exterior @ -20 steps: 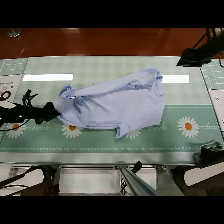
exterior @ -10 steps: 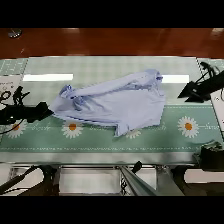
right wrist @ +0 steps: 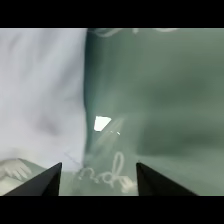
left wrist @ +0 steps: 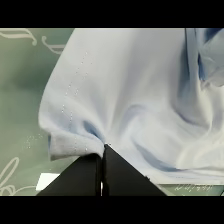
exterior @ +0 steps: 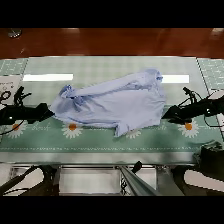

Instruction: Fold the shirts.

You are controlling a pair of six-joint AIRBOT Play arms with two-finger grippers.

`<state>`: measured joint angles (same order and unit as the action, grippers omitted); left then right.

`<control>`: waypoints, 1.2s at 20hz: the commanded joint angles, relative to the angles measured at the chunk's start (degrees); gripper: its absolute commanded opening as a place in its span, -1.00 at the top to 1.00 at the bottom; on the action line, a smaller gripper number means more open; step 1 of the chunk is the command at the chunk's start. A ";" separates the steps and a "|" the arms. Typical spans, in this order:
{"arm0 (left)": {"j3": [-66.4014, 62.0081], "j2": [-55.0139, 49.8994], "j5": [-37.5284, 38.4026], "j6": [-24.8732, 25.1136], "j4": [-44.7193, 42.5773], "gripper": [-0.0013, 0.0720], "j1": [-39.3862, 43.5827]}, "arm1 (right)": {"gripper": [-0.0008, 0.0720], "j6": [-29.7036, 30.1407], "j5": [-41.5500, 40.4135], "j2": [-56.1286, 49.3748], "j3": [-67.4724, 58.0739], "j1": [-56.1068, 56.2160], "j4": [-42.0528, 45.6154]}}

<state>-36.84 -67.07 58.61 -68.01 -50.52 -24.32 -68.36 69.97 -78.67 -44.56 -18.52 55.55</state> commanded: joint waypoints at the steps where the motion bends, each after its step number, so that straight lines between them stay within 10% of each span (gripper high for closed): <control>1: -0.04 0.04 0.63 0.04 0.02 0.92 -0.04 | -0.48 2.95 -5.38 1.16 4.76 0.20 -7.87; 6: -0.04 0.04 0.59 0.04 0.02 0.93 -0.04 | -0.45 2.84 -8.44 1.16 5.05 8.98 -8.79; 10: -0.52 0.15 0.59 0.07 0.00 0.92 -0.07 | 0.92 2.40 -9.25 1.46 4.22 15.13 -8.76; 19: -21.24 22.77 -1.44 0.02 6.91 0.93 -0.07 | 0.92 0.24 -6.82 25.97 -25.62 9.44 -9.09; 24: -38.29 40.35 -20.96 0.59 9.79 0.93 0.04 | 0.92 -7.21 -7.41 30.69 -54.16 9.29 -6.10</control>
<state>-66.52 -35.77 49.82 -67.88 -42.50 -24.32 -71.09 63.29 -50.94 -84.03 -8.95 47.03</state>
